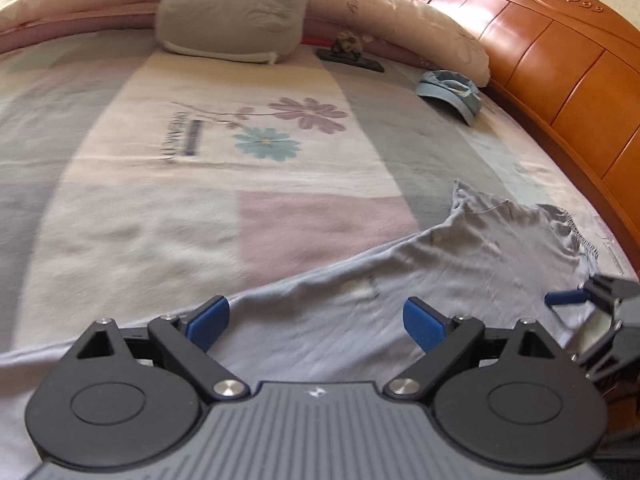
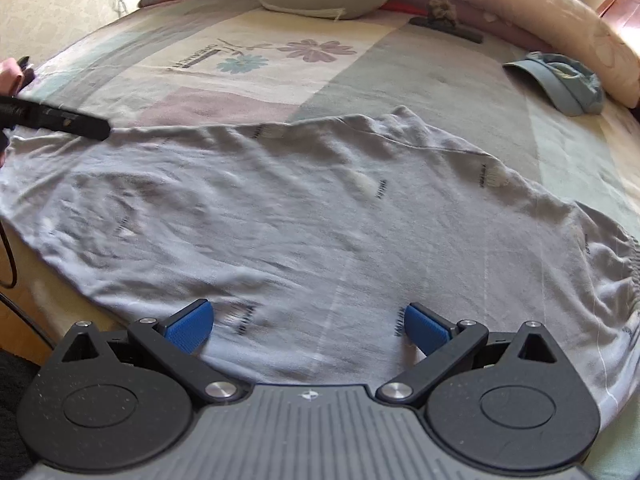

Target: Fold clothes

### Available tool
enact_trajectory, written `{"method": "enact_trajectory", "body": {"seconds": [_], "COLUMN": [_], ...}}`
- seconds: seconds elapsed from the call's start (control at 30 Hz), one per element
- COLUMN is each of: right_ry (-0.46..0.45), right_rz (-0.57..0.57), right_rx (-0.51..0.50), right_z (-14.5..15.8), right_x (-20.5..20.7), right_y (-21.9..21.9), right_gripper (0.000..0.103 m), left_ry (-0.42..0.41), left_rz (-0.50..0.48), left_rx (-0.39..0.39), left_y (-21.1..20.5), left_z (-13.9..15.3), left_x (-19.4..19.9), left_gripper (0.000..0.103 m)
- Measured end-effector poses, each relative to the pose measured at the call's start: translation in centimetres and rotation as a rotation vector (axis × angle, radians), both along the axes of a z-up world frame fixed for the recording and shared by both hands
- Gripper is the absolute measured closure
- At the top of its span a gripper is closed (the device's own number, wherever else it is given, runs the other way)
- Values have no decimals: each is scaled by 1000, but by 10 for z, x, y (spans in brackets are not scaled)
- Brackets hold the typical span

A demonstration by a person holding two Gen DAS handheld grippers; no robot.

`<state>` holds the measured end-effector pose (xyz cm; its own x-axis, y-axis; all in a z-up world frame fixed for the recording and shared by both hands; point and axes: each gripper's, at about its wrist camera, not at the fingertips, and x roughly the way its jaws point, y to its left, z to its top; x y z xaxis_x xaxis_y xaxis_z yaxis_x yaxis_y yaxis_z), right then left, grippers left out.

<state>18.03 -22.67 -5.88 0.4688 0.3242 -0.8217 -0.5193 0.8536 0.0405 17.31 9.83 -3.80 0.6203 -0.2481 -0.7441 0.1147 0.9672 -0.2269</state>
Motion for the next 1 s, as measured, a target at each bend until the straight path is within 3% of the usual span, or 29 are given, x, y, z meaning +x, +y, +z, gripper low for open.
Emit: {"method": "enact_trajectory", "body": {"seconds": [0.27, 0.37, 0.53, 0.8, 1.0], "right_ry": [-37, -51, 23, -18, -27], "right_rz": [83, 133, 197, 186, 168], "right_rx": [141, 116, -4, -12, -8], "right_z": [30, 27, -3, -9, -9], "right_x": [21, 29, 33, 25, 25], "right_y": [55, 93, 139, 138, 140], "right_gripper": [0, 0, 0, 0, 0], "left_ry": [50, 37, -8, 3, -9], "left_rz": [150, 179, 203, 186, 302], "left_rx": [16, 0, -3, -13, 26], "left_y": [50, 62, 75, 89, 118], "left_z": [-14, -22, -26, -15, -27], "left_x": [-26, -22, -9, -35, -30], "left_gripper": [9, 9, 9, 9, 9]}}
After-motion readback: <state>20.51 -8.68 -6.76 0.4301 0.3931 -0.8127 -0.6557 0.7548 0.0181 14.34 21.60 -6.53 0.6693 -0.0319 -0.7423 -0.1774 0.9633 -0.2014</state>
